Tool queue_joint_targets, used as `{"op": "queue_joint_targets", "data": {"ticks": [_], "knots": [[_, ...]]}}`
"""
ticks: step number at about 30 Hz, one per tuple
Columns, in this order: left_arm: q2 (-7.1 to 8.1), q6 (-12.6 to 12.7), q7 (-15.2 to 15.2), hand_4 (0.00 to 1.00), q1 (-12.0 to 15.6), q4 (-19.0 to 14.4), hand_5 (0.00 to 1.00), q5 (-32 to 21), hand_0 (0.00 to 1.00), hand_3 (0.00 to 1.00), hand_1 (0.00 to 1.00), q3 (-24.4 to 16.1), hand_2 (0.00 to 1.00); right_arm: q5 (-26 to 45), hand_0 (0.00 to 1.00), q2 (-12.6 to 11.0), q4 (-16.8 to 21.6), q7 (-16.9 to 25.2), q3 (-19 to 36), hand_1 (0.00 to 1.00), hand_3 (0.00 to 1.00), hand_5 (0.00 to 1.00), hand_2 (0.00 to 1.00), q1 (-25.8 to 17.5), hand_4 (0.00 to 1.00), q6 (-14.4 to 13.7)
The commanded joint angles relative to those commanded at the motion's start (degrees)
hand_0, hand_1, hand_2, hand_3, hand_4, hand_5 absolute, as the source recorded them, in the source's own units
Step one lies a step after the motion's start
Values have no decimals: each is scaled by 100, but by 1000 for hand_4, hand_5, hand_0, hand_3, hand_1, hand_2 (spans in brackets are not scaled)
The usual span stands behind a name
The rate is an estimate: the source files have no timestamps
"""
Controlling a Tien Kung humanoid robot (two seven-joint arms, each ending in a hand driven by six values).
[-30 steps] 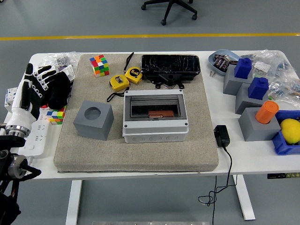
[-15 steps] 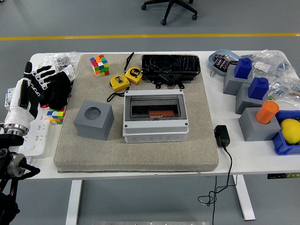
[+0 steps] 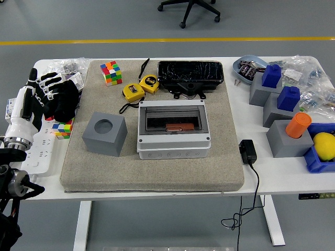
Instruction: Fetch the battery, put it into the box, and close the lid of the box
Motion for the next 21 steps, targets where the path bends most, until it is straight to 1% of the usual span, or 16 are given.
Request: {"op": "queue_joint_targets", "data": {"ticks": [6,7,12,13,18,19,21], "knots": [[11,1,-29,998,3,11,936,-5,493,664,686,5,675,14,862,17,0,16,-3,809,792,998,764,12,998,-8],[11,-1,-34,998,1,12,932,-6,539,665,688,4,675,27,860,18,0,20,-16,808,791,998,764,13,998,-8],[11,-18,-52,998,-16,17,932,13,539,665,688,-16,675,15,860,19,0,18,-6,808,791,998,764,20,998,-7],[13,-25,-51,998,-19,17,932,20,641,664,698,-16,679,9,859,17,0,15,2,808,791,998,763,21,998,-8],[15,-20,-47,998,-19,7,932,58,641,664,698,-12,679,-15,859,11,0,6,23,808,791,998,763,26,998,-8],[16,-17,-46,998,-21,5,931,57,692,671,703,-10,681,-17,859,11,0,6,21,806,790,998,762,27,998,-6],[22,-14,-42,998,-25,7,931,57,692,671,703,-7,681,-18,859,11,0,3,6,806,790,998,762,32,998,-1]]}}
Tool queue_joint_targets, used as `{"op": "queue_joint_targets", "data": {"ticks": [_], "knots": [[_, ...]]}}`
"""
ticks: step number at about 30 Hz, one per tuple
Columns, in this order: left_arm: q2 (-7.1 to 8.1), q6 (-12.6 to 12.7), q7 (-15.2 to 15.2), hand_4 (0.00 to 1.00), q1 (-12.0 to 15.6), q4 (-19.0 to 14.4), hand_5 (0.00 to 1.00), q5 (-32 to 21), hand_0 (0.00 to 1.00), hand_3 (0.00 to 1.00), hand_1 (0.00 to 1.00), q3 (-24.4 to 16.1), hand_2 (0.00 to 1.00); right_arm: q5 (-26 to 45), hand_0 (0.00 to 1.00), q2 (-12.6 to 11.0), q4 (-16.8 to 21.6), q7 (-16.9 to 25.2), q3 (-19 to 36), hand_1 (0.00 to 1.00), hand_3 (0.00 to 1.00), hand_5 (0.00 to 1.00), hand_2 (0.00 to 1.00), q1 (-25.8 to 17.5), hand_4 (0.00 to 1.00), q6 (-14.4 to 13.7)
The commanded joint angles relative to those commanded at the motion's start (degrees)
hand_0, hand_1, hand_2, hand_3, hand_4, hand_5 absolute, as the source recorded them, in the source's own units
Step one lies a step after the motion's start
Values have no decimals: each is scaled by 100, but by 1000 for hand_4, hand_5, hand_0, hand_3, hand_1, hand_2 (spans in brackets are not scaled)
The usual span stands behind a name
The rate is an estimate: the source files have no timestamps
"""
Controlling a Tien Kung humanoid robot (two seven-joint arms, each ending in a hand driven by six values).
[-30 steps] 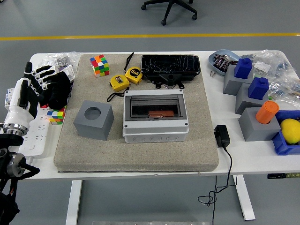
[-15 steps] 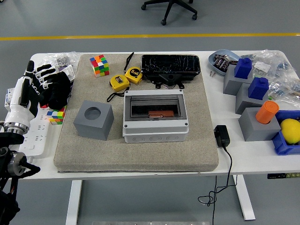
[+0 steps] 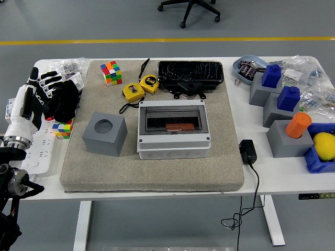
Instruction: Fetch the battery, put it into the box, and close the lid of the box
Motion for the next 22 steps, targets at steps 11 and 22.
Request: {"op": "queue_joint_targets", "data": {"ticks": [11,22], "knots": [[23,-2,24,998,-34,20,933,6,682,670,700,47,682,44,857,-12,0,-4,-86,804,789,998,760,35,998,-2],[38,-22,15,998,-34,35,926,28,681,670,701,61,682,43,857,-15,0,-12,-99,803,789,998,759,26,998,-11]]}}
